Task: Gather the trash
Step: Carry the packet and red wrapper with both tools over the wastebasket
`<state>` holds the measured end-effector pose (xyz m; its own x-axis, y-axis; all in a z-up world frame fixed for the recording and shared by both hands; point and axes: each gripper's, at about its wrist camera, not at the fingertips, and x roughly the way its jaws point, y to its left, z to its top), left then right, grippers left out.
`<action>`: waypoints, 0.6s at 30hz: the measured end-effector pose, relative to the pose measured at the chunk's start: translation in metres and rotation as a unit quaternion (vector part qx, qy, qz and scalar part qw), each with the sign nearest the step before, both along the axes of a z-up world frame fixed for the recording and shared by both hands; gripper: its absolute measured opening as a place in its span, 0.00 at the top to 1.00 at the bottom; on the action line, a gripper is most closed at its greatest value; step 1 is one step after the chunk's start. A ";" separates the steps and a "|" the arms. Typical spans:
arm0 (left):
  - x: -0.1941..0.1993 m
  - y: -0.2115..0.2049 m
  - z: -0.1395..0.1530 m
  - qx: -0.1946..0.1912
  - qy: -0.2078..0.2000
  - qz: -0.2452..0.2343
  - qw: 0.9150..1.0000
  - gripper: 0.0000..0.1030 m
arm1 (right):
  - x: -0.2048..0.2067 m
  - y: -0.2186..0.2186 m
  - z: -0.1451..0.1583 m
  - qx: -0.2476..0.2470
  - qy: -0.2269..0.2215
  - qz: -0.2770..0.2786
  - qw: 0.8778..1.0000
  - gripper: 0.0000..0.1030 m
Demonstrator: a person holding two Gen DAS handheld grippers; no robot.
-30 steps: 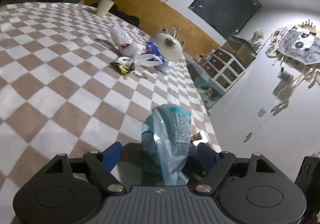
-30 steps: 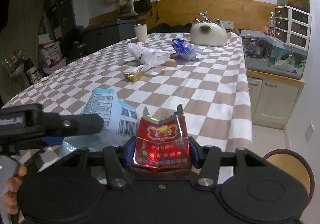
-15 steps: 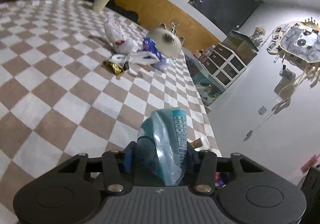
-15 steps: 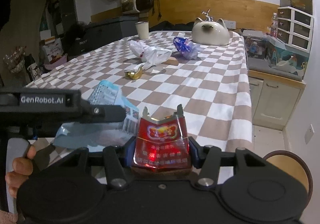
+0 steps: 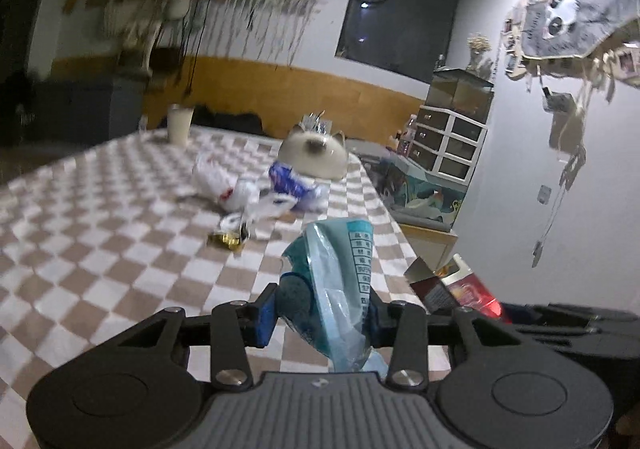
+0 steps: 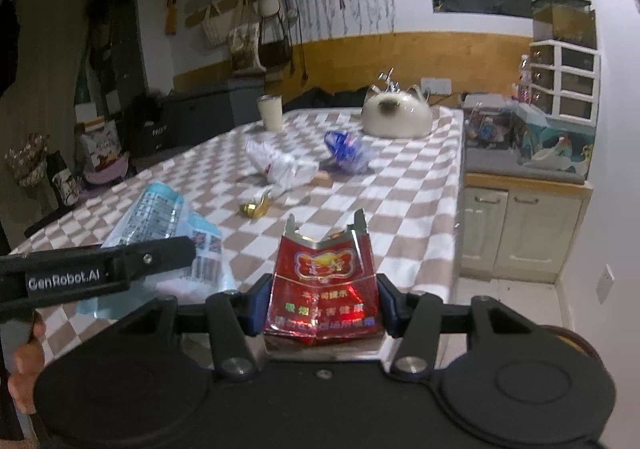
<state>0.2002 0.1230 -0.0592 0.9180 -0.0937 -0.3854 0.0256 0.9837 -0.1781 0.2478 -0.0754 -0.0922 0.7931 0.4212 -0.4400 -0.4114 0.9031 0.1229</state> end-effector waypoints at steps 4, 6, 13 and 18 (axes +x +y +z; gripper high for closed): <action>-0.005 -0.015 0.006 0.027 -0.009 0.002 1.000 0.59 | -0.006 -0.015 0.010 0.007 -0.012 -0.012 1.000 0.48; -0.007 -0.023 0.006 0.036 -0.009 0.000 0.999 0.59 | -0.008 -0.024 0.013 0.009 -0.015 -0.017 1.000 0.48; -0.005 -0.052 0.006 0.052 -0.011 -0.011 0.999 0.59 | -0.016 -0.061 0.021 0.010 -0.026 -0.049 0.998 0.48; -0.002 -0.078 0.008 0.058 -0.013 -0.025 0.998 0.59 | -0.023 -0.092 0.023 0.013 -0.031 -0.075 0.997 0.48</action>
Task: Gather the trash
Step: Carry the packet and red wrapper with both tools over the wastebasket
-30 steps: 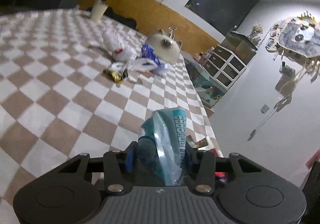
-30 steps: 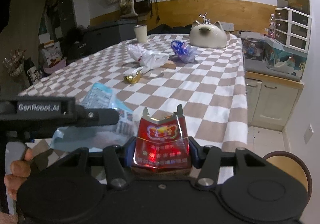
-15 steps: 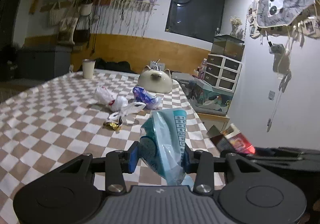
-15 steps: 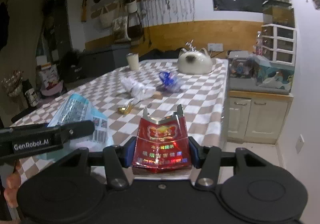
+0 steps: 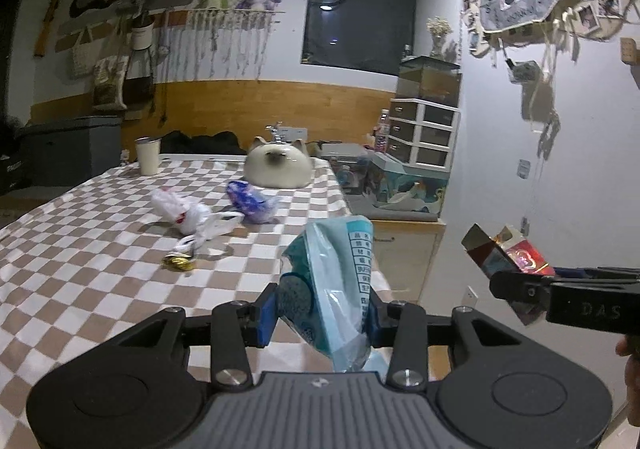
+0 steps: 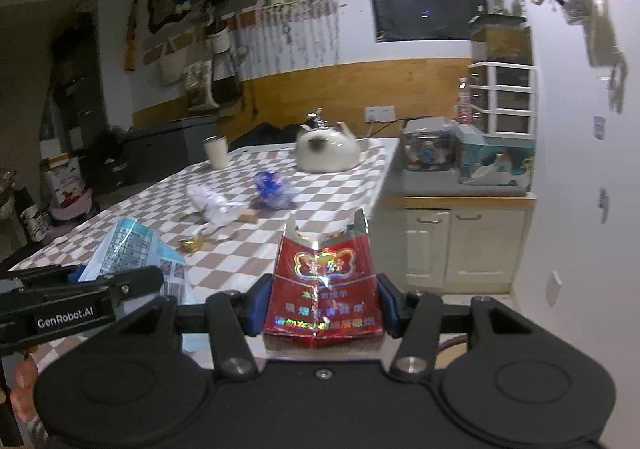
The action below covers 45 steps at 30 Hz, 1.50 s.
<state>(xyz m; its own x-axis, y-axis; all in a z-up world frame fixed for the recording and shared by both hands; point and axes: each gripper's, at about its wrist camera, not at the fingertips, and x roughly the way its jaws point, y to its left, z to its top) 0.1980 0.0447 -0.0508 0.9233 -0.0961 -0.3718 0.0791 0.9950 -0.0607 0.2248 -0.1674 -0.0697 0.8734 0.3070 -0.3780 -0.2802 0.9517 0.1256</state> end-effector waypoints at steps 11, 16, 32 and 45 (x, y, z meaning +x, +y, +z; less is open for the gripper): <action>0.015 -0.076 -0.004 0.013 0.005 -0.043 0.999 0.59 | -0.010 -0.076 -0.006 -0.002 0.000 -0.057 0.998 0.47; 0.029 -0.116 -0.009 0.017 0.014 -0.075 0.997 0.59 | -0.011 -0.113 -0.016 -0.004 0.012 -0.083 0.996 0.47; 0.161 -0.216 -0.077 0.065 0.150 -0.167 0.972 0.59 | 0.057 -0.200 -0.085 0.008 0.123 -0.135 0.983 0.47; 0.265 -0.249 -0.153 0.085 0.263 -0.188 0.942 0.59 | 0.176 -0.210 -0.154 -0.009 0.260 -0.092 0.961 0.47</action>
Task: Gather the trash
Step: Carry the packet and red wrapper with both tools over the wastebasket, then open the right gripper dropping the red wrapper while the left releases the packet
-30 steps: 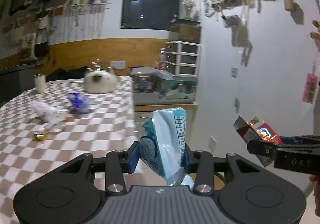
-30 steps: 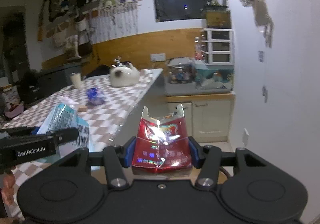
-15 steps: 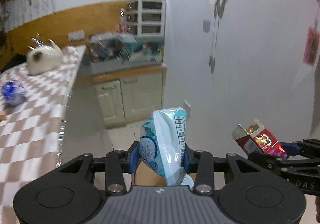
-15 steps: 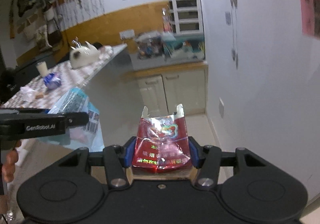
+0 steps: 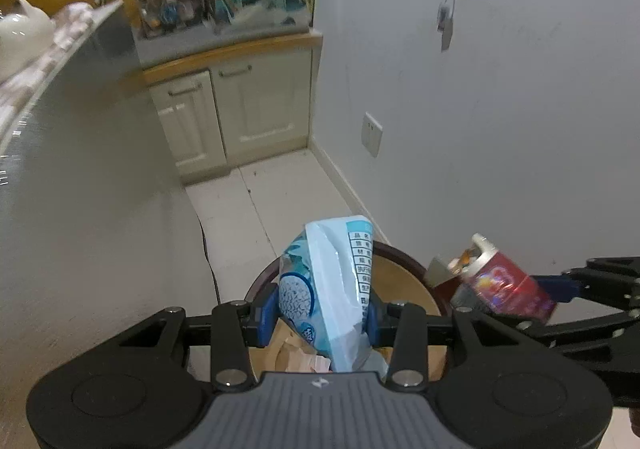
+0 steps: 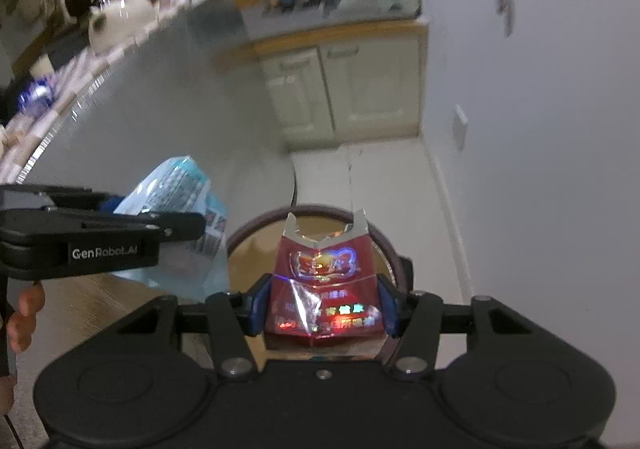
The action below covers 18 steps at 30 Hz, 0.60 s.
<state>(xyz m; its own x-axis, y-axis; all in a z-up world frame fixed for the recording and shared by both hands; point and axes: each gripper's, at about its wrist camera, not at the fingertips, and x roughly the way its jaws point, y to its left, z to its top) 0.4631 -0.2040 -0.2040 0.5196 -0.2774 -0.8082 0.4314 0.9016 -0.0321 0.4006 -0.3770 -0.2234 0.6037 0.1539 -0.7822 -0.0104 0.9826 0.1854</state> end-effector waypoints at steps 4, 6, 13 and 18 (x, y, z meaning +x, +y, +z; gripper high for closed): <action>0.022 -0.009 -0.016 0.023 0.011 -0.009 1.000 0.59 | 0.030 0.007 -0.022 -0.011 0.040 0.024 0.999 0.47; 0.030 -0.012 -0.025 0.036 0.020 -0.016 0.999 0.59 | 0.041 0.008 -0.033 -0.007 0.060 0.030 0.998 0.47; 0.045 -0.016 -0.059 0.060 0.057 -0.033 0.996 0.58 | 0.068 0.012 -0.075 -0.005 0.135 0.040 0.990 0.47; 0.052 -0.022 -0.069 0.075 0.063 -0.052 0.994 0.58 | 0.078 0.019 -0.100 0.004 0.175 0.060 0.983 0.47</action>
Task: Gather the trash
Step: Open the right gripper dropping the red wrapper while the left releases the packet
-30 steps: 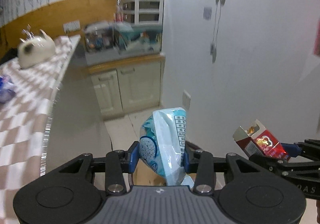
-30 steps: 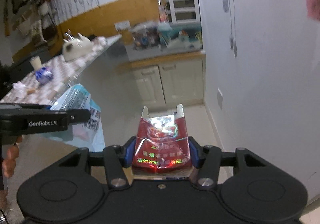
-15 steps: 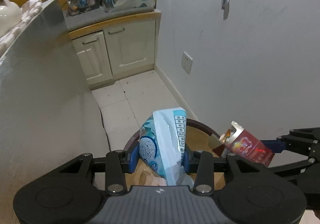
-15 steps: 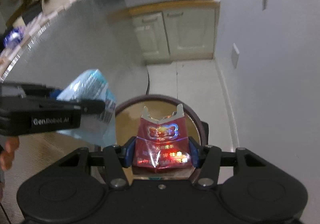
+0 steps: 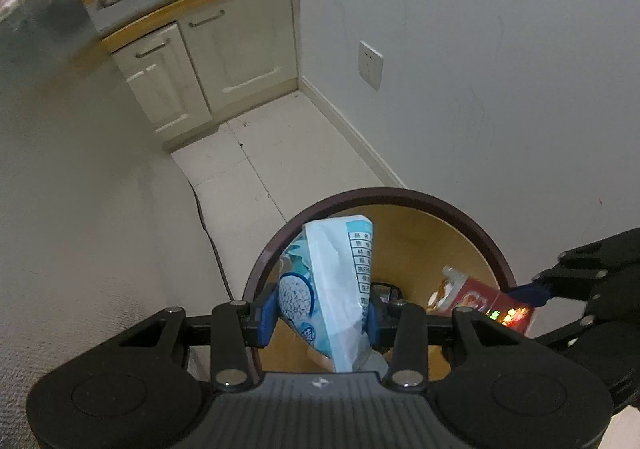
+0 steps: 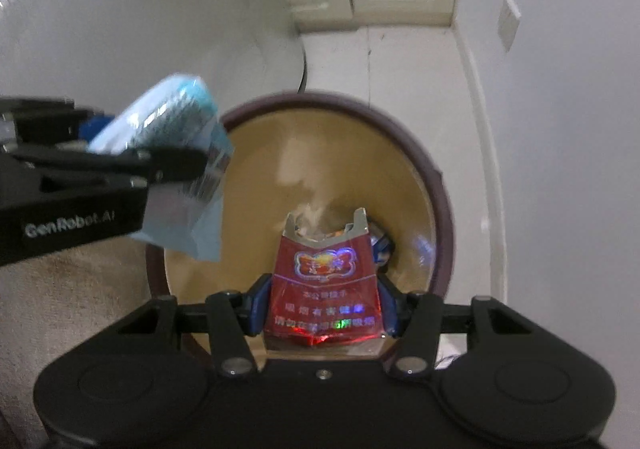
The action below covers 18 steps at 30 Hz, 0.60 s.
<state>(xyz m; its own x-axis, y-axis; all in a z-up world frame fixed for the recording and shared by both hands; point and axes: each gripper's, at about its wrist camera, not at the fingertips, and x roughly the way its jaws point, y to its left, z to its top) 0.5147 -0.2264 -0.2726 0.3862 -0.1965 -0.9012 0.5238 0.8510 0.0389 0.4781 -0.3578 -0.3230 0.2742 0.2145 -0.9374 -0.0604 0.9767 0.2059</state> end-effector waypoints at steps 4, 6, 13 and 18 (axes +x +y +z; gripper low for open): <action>0.002 -0.005 -0.014 0.017 0.021 -0.014 1.000 0.58 | 0.003 0.009 -0.014 -0.018 0.019 0.007 1.000 0.47; 0.002 -0.006 -0.019 0.026 0.030 -0.020 0.999 0.58 | 0.003 0.011 -0.018 -0.009 0.025 0.014 1.000 0.47; -0.002 -0.007 -0.031 0.047 0.052 -0.036 0.997 0.58 | 0.000 0.014 -0.021 -0.011 0.026 0.042 0.999 0.37; -0.003 -0.007 -0.036 0.055 0.061 -0.042 0.996 0.58 | -0.004 0.008 -0.017 -0.012 0.015 0.046 0.999 0.35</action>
<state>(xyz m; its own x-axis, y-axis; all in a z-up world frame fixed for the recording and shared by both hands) 0.5112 -0.2330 -0.3086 0.2586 -0.1214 -0.9583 0.5990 0.7984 0.0605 0.4741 -0.3497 -0.3399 0.2260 0.2151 -0.9501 -0.1440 0.9720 0.1859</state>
